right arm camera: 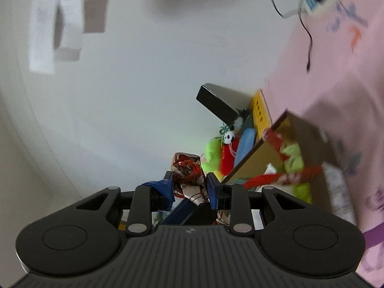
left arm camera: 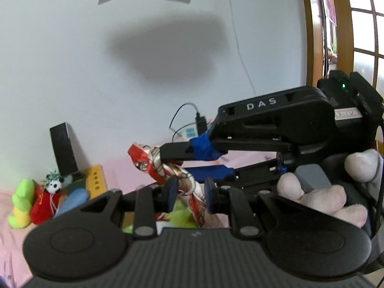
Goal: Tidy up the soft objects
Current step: 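Carry the scarf over the cardboard box and lower it in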
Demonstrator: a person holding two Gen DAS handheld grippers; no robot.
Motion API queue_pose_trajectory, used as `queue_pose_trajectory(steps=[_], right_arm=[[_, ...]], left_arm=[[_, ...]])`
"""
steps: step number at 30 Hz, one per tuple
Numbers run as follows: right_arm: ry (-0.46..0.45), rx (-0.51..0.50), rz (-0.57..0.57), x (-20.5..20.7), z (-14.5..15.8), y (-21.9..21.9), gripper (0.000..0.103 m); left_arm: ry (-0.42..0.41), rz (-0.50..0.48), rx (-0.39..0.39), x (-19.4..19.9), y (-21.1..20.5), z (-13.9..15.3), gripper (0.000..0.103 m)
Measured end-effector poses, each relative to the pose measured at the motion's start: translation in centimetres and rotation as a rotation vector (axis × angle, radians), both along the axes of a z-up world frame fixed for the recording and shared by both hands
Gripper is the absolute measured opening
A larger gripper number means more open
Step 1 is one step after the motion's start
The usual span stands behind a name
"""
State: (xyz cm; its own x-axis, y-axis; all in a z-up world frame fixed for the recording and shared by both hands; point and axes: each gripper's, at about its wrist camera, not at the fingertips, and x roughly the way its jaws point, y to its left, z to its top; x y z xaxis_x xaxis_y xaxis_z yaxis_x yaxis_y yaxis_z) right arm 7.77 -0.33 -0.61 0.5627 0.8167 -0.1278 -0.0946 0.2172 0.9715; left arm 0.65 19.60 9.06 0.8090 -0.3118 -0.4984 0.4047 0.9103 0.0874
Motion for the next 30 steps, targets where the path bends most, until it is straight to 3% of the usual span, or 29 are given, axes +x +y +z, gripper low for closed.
queue_pose_trajectory(steps=[3, 5, 9, 13, 19, 23, 25, 27, 28, 30], right_arm=[[0.076, 0.099, -0.014, 0.6, -2.0, 0.9, 0.012], [0.102, 0.098, -0.022, 0.9, -3.1, 1.5, 0.012], [0.106, -0.059, -0.057, 1.1, -4.1, 2.4, 0.013], [0.028, -0.26, -0.1, 1.2, -3.0, 2.9, 0.013], [-0.081, -0.506, -0.119, 1.7, -1.7, 4.6, 0.016], [-0.108, -0.624, -0.132, 1.1, -1.8, 4.2, 0.017], [-0.101, -0.635, -0.125, 1.0, -2.0, 3.8, 0.016], [-0.101, -0.608, -0.138, 0.8, -2.0, 3.1, 0.017], [-0.107, -0.607, -0.145, 0.7, -1.8, 2.8, 0.017], [-0.115, -0.619, -0.156, 1.2, -1.7, 3.1, 0.017]], left_arm=[[0.01, 0.0, 0.019, 0.7, 0.8, -0.8, 0.015], [0.019, -0.002, 0.023, 1.1, 1.3, -1.6, 0.015], [0.087, 0.007, 0.038, 2.4, 1.9, -4.2, 0.015], [0.156, -0.008, 0.031, 3.7, 2.0, -6.7, 0.015], [0.167, -0.017, 0.035, 5.4, 1.4, -8.3, 0.016], [0.181, -0.007, 0.031, 6.8, 1.2, -9.4, 0.016], [0.19, 0.005, 0.003, 6.8, 1.4, -9.7, 0.016], [0.194, 0.01, -0.018, 6.8, 1.7, -9.5, 0.031], [0.191, 0.008, -0.019, 6.9, 1.8, -9.6, 0.043], [0.18, 0.008, -0.007, 6.6, 1.9, -9.4, 0.048]])
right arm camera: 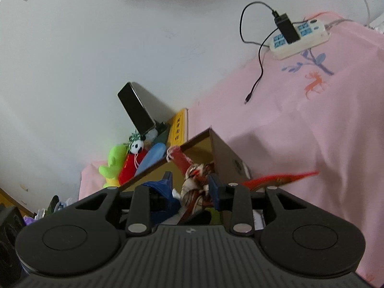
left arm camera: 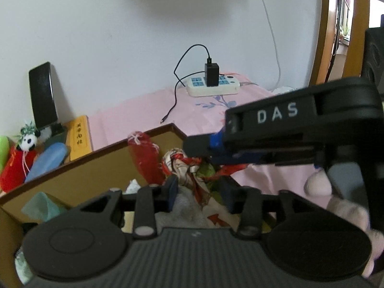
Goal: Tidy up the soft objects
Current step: 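Carry the scarf over the cardboard box and lower it in, then open the right gripper and release the scarf into the box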
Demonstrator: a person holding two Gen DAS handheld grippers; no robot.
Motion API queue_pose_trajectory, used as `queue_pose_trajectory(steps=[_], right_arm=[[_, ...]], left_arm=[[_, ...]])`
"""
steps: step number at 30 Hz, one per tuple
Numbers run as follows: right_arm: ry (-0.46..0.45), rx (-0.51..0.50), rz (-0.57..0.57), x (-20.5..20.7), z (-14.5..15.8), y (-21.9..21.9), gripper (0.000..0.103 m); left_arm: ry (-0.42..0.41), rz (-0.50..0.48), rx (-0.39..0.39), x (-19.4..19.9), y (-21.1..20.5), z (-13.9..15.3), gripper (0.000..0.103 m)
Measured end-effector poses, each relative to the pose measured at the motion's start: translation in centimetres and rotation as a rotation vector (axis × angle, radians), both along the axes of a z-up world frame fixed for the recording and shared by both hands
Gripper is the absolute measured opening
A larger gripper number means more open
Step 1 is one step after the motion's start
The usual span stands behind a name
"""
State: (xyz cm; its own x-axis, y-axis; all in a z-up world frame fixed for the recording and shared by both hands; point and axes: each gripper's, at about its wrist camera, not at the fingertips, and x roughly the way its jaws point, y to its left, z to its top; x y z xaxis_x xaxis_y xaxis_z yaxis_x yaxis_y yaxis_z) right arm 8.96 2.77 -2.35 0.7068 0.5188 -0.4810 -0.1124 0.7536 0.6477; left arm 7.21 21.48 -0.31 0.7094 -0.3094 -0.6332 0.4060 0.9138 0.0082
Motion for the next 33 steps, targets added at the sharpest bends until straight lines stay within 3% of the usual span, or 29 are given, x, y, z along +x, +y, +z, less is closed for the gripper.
queue_pose_trajectory(steps=[4, 14, 24, 27, 29, 33], right_arm=[[-0.02, -0.03, -0.005, -0.5, 0.7, -0.3, 0.017], [-0.083, -0.284, -0.009, -2.8, 3.0, 0.1, 0.017], [-0.147, -0.452, 0.005, -6.4, 4.0, 1.1, 0.017], [-0.166, -0.504, 0.001, -7.4, 4.3, 1.0, 0.017], [-0.167, -0.527, -0.004, -7.9, 4.4, 0.8, 0.017], [-0.157, -0.546, -0.006, -8.7, 4.4, 0.0, 0.018]], left_arm=[[-0.017, 0.014, 0.0, -1.0, -0.1, 1.0, 0.068], [0.04, 0.187, 0.009, -2.9, 0.8, 2.7, 0.069], [0.078, 0.339, 0.083, -5.4, 0.6, 3.4, 0.071], [0.085, 0.374, 0.097, -6.0, 0.3, 3.4, 0.077], [0.076, 0.398, 0.118, -6.5, -0.1, 3.4, 0.097], [0.048, 0.406, 0.131, -7.6, -1.1, 3.8, 0.097]])
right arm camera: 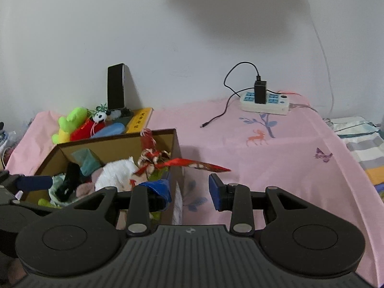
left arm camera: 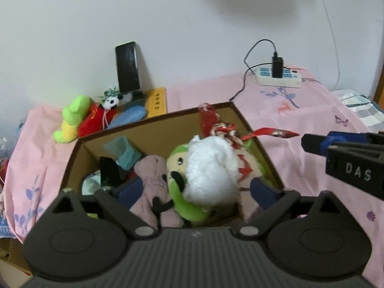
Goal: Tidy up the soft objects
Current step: 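Open the right gripper and release the scarf into the box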
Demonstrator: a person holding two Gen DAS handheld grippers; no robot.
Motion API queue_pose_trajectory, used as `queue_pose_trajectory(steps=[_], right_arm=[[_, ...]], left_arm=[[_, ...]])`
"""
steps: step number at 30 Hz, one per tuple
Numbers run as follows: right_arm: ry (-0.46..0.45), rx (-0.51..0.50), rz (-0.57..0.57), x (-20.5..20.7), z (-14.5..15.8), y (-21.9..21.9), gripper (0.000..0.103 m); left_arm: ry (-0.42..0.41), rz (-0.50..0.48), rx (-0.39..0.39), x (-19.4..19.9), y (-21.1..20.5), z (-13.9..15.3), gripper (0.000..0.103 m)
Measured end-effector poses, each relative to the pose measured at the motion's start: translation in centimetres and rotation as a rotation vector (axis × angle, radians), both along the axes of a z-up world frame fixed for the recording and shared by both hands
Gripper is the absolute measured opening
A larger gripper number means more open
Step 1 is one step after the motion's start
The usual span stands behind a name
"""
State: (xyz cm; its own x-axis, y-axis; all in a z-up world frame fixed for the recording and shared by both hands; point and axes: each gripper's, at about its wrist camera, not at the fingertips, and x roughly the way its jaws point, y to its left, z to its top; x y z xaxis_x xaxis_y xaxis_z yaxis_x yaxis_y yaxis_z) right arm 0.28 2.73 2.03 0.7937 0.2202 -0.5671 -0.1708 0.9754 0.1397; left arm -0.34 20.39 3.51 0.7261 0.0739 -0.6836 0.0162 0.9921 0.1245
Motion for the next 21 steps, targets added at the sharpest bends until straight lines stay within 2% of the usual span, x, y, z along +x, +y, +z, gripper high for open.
queue_pose_trajectory(steps=[15, 21], right_arm=[[0.032, -0.011, -0.065, -2.3, -0.4, -5.2, 0.018], [0.103, 0.005, -0.099, -2.9, -1.5, -8.1, 0.018]], left_arm=[[0.002, -0.014, -0.035, -1.3, -5.4, 0.2, 0.097], [0.041, -0.042, -0.045, -1.4, -8.0, -0.6, 0.097]])
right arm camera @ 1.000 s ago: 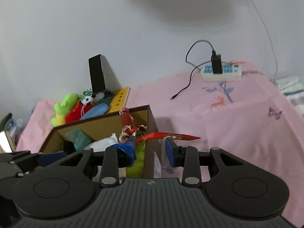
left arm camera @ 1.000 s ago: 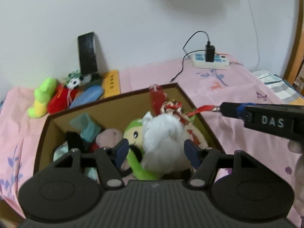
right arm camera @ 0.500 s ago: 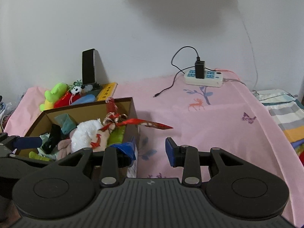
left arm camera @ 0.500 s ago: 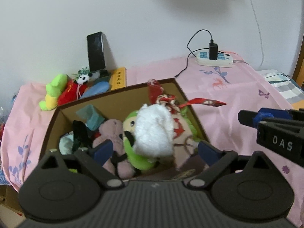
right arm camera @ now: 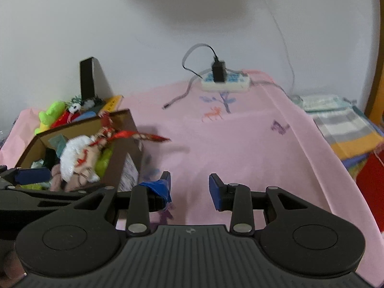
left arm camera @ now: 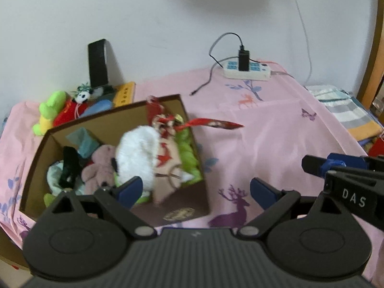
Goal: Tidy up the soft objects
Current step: 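Open the right gripper and release the scarf into the box, then withdraw the open right gripper away from the box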
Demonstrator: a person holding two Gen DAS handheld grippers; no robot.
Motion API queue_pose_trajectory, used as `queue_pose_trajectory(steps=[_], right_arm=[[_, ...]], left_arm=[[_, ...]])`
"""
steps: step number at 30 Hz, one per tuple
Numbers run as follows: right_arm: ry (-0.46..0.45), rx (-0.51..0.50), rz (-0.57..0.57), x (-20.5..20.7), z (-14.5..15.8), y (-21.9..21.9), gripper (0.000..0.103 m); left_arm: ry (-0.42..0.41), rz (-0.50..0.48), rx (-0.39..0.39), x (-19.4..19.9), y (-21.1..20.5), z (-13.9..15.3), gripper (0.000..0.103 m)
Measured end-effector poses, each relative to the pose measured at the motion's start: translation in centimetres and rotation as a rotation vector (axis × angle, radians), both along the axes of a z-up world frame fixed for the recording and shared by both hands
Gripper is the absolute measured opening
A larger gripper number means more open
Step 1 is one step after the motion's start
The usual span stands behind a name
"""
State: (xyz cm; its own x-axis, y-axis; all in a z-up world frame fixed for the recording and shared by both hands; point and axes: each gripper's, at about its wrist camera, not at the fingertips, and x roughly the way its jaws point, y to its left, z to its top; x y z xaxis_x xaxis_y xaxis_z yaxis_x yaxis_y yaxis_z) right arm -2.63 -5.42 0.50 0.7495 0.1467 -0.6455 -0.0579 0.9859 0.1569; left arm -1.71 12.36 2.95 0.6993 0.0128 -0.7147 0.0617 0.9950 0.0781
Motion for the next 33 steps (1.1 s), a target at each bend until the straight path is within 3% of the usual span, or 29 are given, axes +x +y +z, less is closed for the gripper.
queue_pose_trajectory(steps=[14, 19, 26, 33], right_arm=[[0.141, -0.098, -0.163, -1.2, -3.0, -7.0, 0.019], [0.166, -0.127, -0.18, -1.5, -3.5, -8.4, 0.019], [0.199, -0.136, -0.176, -0.9, -4.1, -9.3, 0.02], [0.236, -0.147, -0.137, -0.1, -4.5, -8.7, 0.02]], left_arm=[[0.185, -0.147, -0.002, 0.1, -7.9, -4.9, 0.097], [0.213, -0.174, -0.003, 0.0, -10.4, -5.9, 0.097], [0.23, -0.169, 0.002, 0.2, -11.9, -6.3, 0.097], [0.253, -0.118, -0.009, 0.4, -10.8, -6.7, 0.097]])
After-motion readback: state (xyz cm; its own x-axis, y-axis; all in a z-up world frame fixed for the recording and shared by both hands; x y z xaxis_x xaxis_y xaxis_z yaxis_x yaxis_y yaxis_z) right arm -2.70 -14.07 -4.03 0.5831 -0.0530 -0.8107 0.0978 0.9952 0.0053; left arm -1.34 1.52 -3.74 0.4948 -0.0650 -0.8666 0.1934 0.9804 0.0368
